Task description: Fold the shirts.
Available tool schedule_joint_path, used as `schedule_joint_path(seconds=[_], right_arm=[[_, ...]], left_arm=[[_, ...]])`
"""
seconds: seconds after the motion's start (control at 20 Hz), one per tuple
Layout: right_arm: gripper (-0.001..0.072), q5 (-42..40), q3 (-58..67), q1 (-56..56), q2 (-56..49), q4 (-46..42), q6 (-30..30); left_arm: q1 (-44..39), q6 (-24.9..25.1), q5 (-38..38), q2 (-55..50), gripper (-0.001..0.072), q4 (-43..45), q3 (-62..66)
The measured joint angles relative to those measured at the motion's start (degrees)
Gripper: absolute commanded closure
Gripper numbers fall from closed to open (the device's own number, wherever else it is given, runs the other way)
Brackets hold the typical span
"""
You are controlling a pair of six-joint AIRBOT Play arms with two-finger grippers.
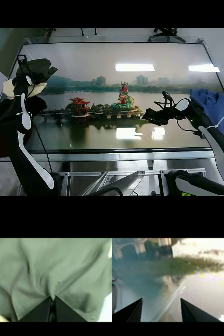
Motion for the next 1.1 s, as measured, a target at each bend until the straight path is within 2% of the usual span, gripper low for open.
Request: schedule_joint_path(seconds=[0.05,0.1,0.25,0.4,0.65,0.85,0.9,0.95,1.0,1.05,1.1], right_arm=[[0.0358,-0.1,0.0,0.0,-0.2,0.0,0.0],[0.0403,-0.1,0.0,0.0,-0.4,0.0,0.0],[0.0416,-0.1,0.0,0.0,-0.7,0.2,0.0],[0.0416,-0.1,0.0,0.0,-0.8,0.2,0.0],[0.0413,0.1,0.1,-0.2,2.6,0.2,-3.3],[0.0402,3.4,0.1,-1.6,8.4,0.2,-5.7],[0.0333,5.0,0.1,-2.1,9.7,0.2,-6.1],[0.0176,6.5,0.2,-2.5,10.6,0.5,-6.6],[0.0159,8.0,0.2,-2.8,11.3,0.8,-7.0],[0.0159,9.2,0.2,-3.1,11.7,1.6,-7.3],[0.0159,10.1,0.2,-3.3,11.7,2.9,-8.2]], left_arm=[[-1.1,0.0,-0.3,2.7,0.0697,-0.1,0.1],[-2.3,0.0,-1.0,5.6,0.0697,-0.2,0.1],[-7.8,0.2,-6.1,16.6,0.0697,-0.3,0.1],[-14.9,1.2,-17.5,27.9,0.0697,-2.3,-0.1],[-25.7,3.3,-32.2,42.5,0.0697,-19.0,-10.4],[-35.2,0.8,-40.1,51.3,0.0696,-24.8,-26.2],[-37.4,-0.4,-41.0,53.3,0.0694,-24.8,-30.8],[-39.2,-1.6,-41.4,55.0,0.0666,-24.8,-34.8],[-40.8,-2.8,-41.7,56.8,0.0214,-25.0,-38.8],[-41.9,-3.8,-41.7,58.3,0.0034,-25.2,-42.3],[-42.6,-4.8,-41.8,59.9,0.0036,-25.2,-45.3]])
